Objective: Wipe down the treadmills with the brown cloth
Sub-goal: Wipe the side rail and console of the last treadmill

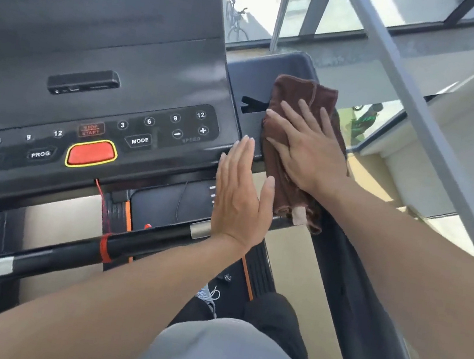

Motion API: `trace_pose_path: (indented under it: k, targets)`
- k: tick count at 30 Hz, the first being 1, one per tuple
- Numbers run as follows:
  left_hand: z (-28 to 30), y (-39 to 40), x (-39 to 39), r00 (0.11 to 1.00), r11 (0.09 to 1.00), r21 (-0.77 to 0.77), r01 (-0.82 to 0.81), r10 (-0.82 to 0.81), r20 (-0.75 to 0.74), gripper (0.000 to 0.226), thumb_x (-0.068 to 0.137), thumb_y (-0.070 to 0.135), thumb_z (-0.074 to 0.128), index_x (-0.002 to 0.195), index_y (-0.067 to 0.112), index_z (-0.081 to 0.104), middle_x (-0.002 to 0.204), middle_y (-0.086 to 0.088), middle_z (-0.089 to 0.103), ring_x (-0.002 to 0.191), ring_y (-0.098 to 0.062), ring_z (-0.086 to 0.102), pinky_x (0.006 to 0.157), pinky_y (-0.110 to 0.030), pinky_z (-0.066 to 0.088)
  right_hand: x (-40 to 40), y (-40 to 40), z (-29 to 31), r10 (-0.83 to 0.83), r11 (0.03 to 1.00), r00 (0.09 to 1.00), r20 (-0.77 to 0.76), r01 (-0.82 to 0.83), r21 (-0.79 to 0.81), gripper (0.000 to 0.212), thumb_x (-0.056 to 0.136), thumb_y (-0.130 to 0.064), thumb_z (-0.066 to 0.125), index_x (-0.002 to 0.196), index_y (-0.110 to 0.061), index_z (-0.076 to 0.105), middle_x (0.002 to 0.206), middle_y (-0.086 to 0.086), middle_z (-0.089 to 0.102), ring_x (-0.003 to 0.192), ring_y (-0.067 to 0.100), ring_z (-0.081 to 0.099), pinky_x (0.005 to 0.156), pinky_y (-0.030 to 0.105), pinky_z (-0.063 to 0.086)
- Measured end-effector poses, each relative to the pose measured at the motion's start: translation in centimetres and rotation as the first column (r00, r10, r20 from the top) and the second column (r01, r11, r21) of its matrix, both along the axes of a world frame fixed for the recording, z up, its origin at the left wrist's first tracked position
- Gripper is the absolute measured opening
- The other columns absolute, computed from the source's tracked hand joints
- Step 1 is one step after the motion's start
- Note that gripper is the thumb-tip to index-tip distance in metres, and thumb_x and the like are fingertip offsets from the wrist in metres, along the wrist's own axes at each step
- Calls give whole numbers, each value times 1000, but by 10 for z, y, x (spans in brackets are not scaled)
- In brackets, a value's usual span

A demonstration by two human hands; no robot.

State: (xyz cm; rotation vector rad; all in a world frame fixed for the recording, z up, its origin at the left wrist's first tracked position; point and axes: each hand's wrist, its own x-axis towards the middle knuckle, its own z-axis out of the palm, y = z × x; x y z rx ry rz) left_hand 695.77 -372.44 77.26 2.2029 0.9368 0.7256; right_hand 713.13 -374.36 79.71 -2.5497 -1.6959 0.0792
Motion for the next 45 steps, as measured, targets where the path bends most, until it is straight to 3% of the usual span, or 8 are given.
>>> trace_pose_path:
  k: [6,13,17,22,30,37,43,45]
  targets:
    - [3,4,-1,997,997,-74,36,-32,64,69,105,41,34,161,3,15,170,-8,16,158,-16,5,129,-41,3,-40,35,-10,-237,969,965,-113,243,47,58,106,-59,24,162,-41,24,172,-5,19,160,24,4,128,44,-5]
    - [10,6,-1,992,981,-192,10,14,123,67,105,36,35,161,7,13,171,-4,11,158,-15,2,129,-37,-2,-10,62,-2,-86,996,988,-129,86,1,59,108,-56,22,164,-38,17,174,-7,7,160,19,-5,129,45,-4]
    - [26,27,22,964,968,-251,-21,87,253,63,104,33,38,160,10,19,168,-6,19,157,-14,12,129,-42,12,12,86,-1,-40,999,988,-146,40,-5,60,107,-54,23,164,-39,15,174,-9,8,160,17,-5,129,45,-4]
    - [54,72,61,936,965,-255,-61,144,322,55,109,23,42,157,4,27,164,-7,30,153,-13,24,126,-32,19,38,117,2,28,1000,991,-133,-29,-7,60,107,-53,23,164,-37,18,174,-6,10,160,19,-3,129,46,-3]
    - [73,127,93,980,971,-219,-98,132,146,51,109,39,39,155,16,35,156,3,43,140,-1,36,116,-16,24,67,175,10,29,998,990,-136,-35,-44,60,98,-60,17,140,-36,52,143,1,60,135,26,49,117,52,26]
    - [88,152,113,994,943,-331,-29,63,91,46,108,48,33,132,20,60,128,8,63,117,-4,54,96,-12,35,47,109,4,131,991,969,-209,-133,6,67,103,-59,21,165,-35,14,173,-9,10,160,19,-1,129,47,-4]
    - [73,142,86,991,943,-332,16,29,129,39,108,46,34,114,23,65,109,9,66,102,-3,58,92,-20,42,21,44,4,277,955,938,-206,-293,-52,82,99,-75,23,166,-32,4,174,-9,1,160,21,-10,128,51,-4]
    - [70,138,74,990,947,-319,41,4,141,36,107,45,35,112,24,65,106,11,65,100,-3,58,91,-19,41,18,23,4,365,920,920,-143,-380,-94,100,92,-83,37,166,-28,-1,174,-6,-3,159,23,-14,128,53,-4]
